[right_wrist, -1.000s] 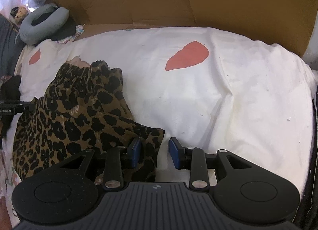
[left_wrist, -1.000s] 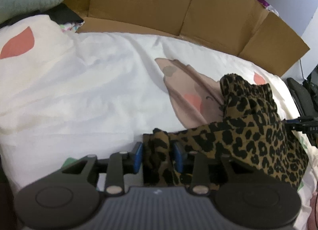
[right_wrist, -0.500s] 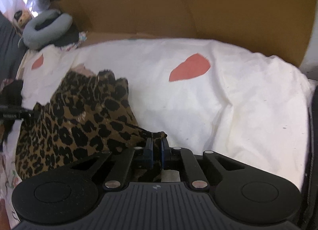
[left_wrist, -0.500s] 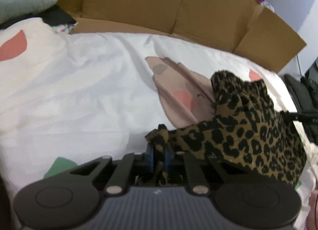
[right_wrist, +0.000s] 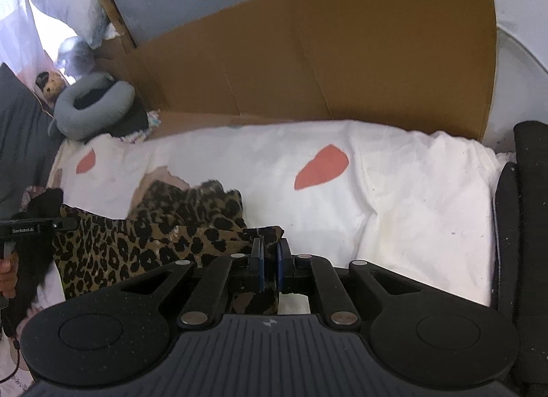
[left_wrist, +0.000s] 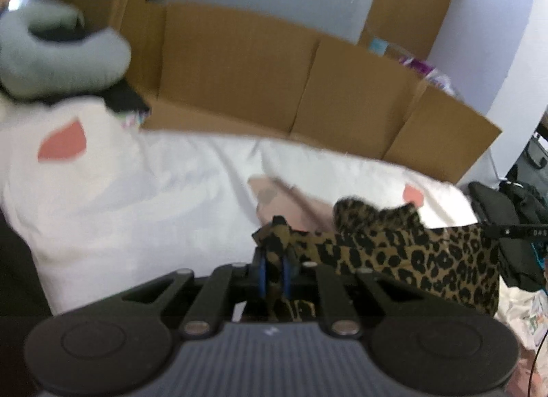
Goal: Fold clothes
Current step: 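Lift the gripped trousers edge with both tools and pull it taut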
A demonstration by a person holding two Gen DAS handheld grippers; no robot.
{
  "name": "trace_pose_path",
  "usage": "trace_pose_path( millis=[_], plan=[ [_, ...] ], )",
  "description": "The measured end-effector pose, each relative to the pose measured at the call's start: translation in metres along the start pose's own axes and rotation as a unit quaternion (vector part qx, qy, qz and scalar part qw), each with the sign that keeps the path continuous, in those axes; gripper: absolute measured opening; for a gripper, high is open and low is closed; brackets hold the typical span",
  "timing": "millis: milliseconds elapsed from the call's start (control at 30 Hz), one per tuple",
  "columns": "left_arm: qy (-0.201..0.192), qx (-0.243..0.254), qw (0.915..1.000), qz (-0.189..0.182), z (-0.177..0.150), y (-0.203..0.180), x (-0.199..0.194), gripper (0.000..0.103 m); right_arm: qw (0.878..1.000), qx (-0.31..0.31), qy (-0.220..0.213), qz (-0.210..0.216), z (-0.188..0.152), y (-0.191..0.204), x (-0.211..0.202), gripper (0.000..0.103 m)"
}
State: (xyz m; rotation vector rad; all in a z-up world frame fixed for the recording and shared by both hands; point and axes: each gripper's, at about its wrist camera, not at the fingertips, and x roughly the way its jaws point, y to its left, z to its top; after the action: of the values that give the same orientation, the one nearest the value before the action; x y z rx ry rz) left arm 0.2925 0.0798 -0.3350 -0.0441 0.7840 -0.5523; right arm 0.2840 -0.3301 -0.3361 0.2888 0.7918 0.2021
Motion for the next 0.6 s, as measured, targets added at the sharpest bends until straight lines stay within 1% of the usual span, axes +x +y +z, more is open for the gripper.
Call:
trace_pose_path(
  millis=[100, 267, 433, 600],
  plan=[
    [-0.015, -0.001, 0.9999, -0.001, 0.011, -0.004, -0.007, 0.01, 1.0, 0.007, -0.014, 0.002, 0.006, 0.001, -0.009, 0.005],
    [-0.023, 0.001, 0.9997, 0.001, 0.021, -0.008, -0.002, 0.01, 1.0, 0.01, -0.026, 0.0, 0.017, 0.002, -0.012, 0.005],
    [-0.026, 0.007, 0.9996, 0.004, 0.029, -0.01, 0.007, 0.01, 0.999, 0.017, -0.029, -0.006, 0.023, -0.002, -0.008, 0.005],
    [-0.019, 0.003, 0.9998, 0.01, 0.033, -0.007, 0.023, 0.01, 0.999, 0.017, -0.028, -0.012, 0.029, -0.006, 0.002, 0.005]
  ],
)
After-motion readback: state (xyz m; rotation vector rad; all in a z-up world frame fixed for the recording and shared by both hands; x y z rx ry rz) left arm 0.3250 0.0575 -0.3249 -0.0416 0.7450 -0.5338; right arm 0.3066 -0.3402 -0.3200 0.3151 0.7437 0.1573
